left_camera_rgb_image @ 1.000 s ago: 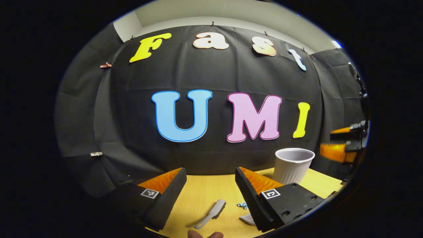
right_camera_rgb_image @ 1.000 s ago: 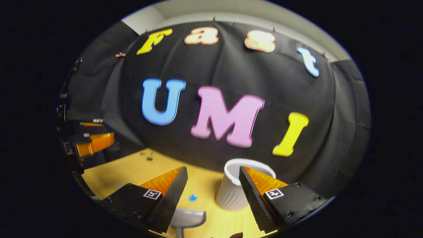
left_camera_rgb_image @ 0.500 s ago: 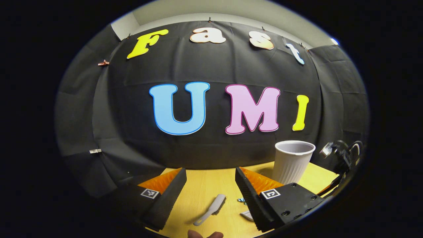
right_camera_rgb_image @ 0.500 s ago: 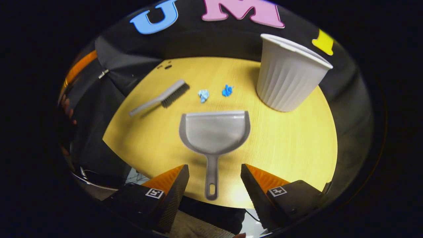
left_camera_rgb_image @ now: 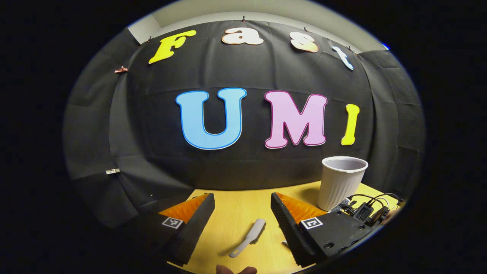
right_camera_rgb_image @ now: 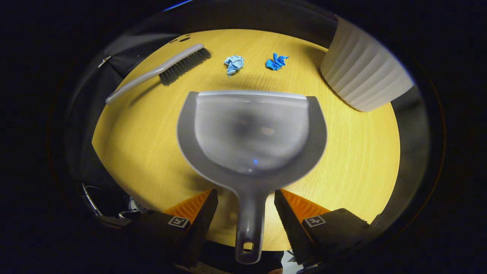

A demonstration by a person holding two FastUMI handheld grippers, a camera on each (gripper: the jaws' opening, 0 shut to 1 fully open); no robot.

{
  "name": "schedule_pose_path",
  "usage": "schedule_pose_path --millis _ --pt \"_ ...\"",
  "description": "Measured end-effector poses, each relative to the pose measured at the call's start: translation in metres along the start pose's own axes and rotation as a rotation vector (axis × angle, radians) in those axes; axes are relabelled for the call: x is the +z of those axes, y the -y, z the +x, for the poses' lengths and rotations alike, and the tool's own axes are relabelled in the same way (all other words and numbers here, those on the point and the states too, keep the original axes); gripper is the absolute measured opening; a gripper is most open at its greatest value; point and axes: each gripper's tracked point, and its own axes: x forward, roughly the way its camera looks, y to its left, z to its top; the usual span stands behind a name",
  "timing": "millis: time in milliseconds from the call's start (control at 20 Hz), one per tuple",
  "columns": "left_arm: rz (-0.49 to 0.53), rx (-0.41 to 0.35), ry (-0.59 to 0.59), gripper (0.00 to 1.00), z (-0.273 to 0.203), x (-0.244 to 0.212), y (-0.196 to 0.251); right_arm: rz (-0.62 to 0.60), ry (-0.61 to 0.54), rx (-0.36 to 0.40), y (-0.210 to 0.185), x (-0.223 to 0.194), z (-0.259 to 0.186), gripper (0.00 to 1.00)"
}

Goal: Pick up the small broom and dustpan from the desktop, sweep the trash into the dustpan with the broom, and then empty the trash into the garbage bin.

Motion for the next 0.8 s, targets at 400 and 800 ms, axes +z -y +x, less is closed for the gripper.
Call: schedule_pose_path --millis 400,800 --pt "-0.012 -0.013 -0.054 0.96 0.028 -0.020 -0.008 0.064 0.006 -0.014 0.008 0.023 0.027 0.37" --pt "-0.061 -0.063 -0.215 0.96 0.080 -0.080 -0.015 0.007 0.040 0.015 0.015 0.013 0.024 0.35"
